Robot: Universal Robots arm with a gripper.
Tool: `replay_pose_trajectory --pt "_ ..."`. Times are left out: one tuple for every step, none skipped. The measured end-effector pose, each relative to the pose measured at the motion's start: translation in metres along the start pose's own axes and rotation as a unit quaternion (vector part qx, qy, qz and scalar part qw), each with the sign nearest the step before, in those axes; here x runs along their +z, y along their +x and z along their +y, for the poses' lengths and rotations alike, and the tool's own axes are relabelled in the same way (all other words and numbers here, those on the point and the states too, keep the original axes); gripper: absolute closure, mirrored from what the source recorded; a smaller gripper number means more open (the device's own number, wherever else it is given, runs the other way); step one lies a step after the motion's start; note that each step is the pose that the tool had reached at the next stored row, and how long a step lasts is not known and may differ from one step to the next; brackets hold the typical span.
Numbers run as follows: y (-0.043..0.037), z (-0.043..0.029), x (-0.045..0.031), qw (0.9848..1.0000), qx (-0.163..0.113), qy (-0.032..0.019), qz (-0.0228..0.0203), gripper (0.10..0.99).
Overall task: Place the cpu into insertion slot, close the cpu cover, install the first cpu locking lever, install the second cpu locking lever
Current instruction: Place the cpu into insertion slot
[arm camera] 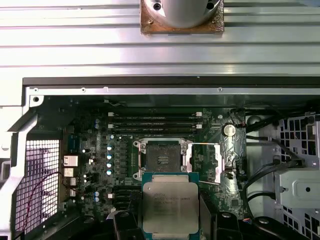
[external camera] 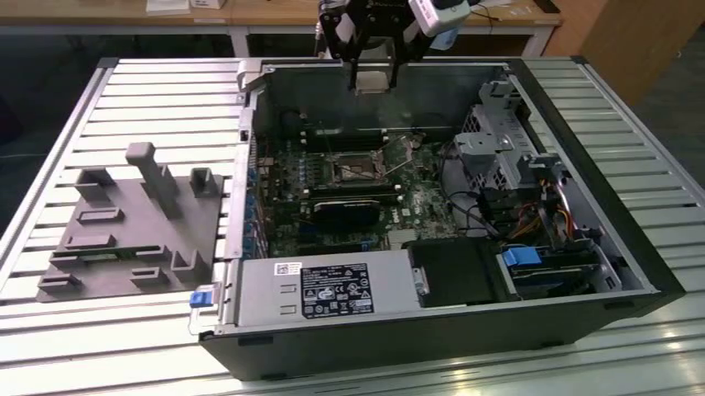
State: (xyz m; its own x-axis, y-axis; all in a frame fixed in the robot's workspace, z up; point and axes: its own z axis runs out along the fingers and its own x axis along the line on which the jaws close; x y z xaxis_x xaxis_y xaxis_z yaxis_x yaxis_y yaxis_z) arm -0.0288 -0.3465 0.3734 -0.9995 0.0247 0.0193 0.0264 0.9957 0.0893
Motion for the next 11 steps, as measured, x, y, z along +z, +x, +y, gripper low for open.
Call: replay_pose_trajectory --pt "0.0 0.0 0.0002 1.0 0.0 0.0 0.0 0.549" --pt "0.0 0.0 0.0007 1.0 0.0 0.0 0.0 0.549" --pt "0.0 -0.0001 0.0014 1.0 0.0 0.0 0.0 0.549" --pt "-0.0001 -0.0002 0.0024 1.0 0.0 0.0 0.0 0.549" --pt "-0.0001 -0.0003 0.0035 1.0 0.0 0.0 -0.0001 0.549" --pt "-0.0001 -0.0004 0.0047 1.0 0.0 0.0 -0.0002 0.549" --pt "-0.0001 -0.0005 0.006 1.0 0.0 0.0 -0.0003 0.549" --pt "-0.0001 -0.0007 0.0074 1.0 0.0 0.0 -0.0004 0.549" --pt "-0.0002 -0.0008 0.009 1.0 0.0 0.0 -0.0007 0.549" --pt "-0.0002 -0.001 0.0106 1.0 0.0 -0.0001 -0.0009 0.549" --pt "-0.0002 -0.0011 0.012 1.0 0.0 0.0 -0.0011 0.549"
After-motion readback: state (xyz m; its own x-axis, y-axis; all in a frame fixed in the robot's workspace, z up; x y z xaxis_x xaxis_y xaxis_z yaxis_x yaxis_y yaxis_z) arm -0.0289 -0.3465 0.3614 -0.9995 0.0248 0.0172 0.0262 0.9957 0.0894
